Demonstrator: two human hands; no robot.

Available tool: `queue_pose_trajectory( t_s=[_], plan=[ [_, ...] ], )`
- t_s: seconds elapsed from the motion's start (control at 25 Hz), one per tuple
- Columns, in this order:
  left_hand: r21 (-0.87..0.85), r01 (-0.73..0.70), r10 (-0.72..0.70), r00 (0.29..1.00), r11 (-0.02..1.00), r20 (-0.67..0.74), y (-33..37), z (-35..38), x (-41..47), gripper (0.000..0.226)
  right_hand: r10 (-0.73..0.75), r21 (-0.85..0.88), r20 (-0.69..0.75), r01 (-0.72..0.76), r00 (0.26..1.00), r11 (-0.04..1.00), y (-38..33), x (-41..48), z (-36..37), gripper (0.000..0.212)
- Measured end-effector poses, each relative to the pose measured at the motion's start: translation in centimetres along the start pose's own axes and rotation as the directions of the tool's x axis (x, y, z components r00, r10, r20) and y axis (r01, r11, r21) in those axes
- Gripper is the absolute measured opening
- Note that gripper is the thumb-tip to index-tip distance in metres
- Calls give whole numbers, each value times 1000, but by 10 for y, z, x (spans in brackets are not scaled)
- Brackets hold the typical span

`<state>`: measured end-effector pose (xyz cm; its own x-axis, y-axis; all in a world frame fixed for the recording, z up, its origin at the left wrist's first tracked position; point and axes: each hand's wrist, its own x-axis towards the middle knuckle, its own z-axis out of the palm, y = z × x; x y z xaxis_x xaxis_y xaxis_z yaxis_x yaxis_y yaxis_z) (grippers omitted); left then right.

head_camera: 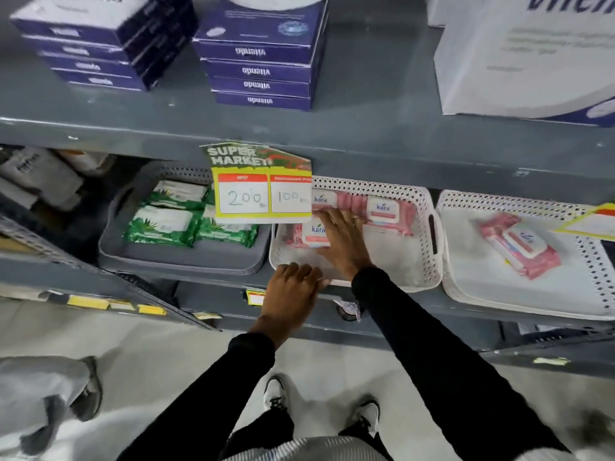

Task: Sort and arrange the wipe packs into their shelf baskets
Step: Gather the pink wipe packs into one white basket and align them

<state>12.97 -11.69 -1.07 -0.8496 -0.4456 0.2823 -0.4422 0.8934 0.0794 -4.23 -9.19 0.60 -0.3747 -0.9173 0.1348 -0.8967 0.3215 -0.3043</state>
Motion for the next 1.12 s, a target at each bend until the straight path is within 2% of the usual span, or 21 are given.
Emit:
queue_pose_trajectory(
  t_s=[0.12, 0.24, 0.4, 0.56, 0.72, 0.8, 0.92, 1.04, 1.12],
  plan=[
    [-55, 4, -3, 1000, 998, 10, 10, 1, 5, 34, 18, 75, -12, -17, 1000, 997, 12, -8, -15, 95],
    [-107, -77, 73, 997, 991, -35, 40, 6, 21, 34, 132, 186, -172, -100, 976, 977, 55, -30, -46, 88],
    [-132, -179, 168, 981, 975, -93, 90, 20, 41, 36, 351, 149, -280, -320, 894, 936, 149, -77, -85, 78],
    [-147, -235, 227, 972, 961, -64, 142, 35, 57, 44, 567, 198, -229, -533, 791, 823, 237, -123, -106, 67],
    [-96, -215, 210, 976, 972, -56, 161, 41, 67, 36, 604, 41, -204, -610, 770, 792, 287, -132, -110, 75],
    [-63, -204, 202, 978, 977, -46, 165, 43, 67, 32, 624, -4, -160, -632, 765, 775, 302, -131, -110, 87],
    [-25, -200, 199, 979, 979, -45, 167, 41, 66, 28, 647, -47, -91, -652, 757, 757, 318, -126, -107, 77],
    [-18, -199, 198, 979, 980, -38, 164, 38, 67, 31, 650, 46, -123, -650, 750, 759, 313, -128, -114, 65],
    [-40, -188, 187, 982, 981, -32, 163, 35, 68, 34, 601, 163, -244, -578, 762, 799, 287, -130, -126, 63]
  ],
)
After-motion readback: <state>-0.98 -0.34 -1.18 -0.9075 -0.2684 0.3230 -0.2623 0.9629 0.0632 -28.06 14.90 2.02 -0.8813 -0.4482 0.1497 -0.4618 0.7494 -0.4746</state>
